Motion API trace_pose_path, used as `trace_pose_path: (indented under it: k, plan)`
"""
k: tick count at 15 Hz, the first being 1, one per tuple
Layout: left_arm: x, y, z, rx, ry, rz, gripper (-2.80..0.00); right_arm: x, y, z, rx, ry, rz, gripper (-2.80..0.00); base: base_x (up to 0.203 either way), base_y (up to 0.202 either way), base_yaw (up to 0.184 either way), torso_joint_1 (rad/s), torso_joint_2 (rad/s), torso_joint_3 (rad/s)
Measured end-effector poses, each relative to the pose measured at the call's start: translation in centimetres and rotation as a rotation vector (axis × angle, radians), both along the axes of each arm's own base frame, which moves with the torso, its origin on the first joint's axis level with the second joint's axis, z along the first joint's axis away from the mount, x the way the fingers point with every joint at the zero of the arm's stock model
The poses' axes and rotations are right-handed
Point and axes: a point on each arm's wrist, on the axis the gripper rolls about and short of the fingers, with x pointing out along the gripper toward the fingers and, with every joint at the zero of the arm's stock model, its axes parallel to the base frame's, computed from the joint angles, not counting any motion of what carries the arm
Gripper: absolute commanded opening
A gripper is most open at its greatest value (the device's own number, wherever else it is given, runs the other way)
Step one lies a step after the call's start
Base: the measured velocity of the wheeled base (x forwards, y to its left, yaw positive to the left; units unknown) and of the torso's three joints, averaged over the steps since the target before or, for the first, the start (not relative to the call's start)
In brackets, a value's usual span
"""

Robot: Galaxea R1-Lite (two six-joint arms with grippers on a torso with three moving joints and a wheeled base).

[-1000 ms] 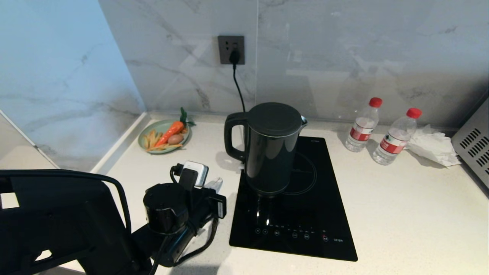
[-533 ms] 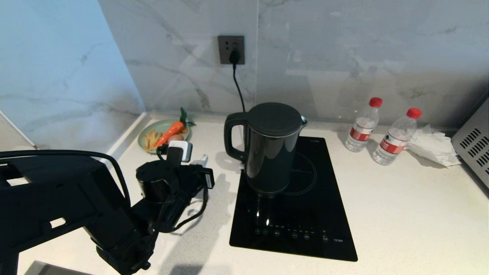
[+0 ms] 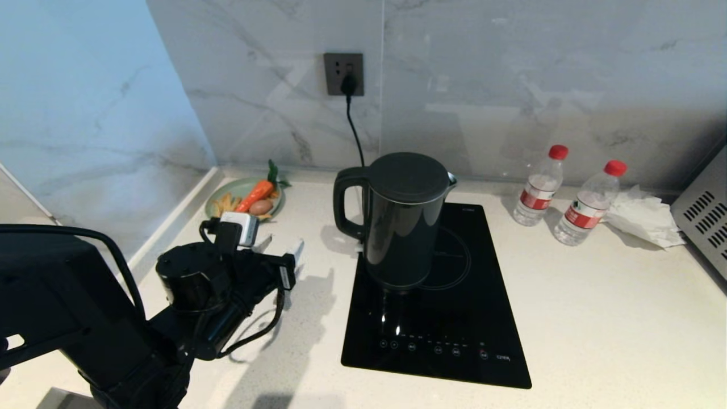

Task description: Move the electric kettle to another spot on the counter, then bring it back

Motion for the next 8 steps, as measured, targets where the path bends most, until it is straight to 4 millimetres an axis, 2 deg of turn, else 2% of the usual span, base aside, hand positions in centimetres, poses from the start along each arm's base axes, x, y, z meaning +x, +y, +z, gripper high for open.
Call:
trace_pose_path:
  k: [8]
  plan:
    - [-2.1, -3.7, 1.7, -0.033, -0.054, -0.069, 0.00, 0.0, 0.0, 0.0, 0.000, 0.000, 0.000, -2.80, 0.000, 0.000, 0.000, 0.000, 0.00, 0.000]
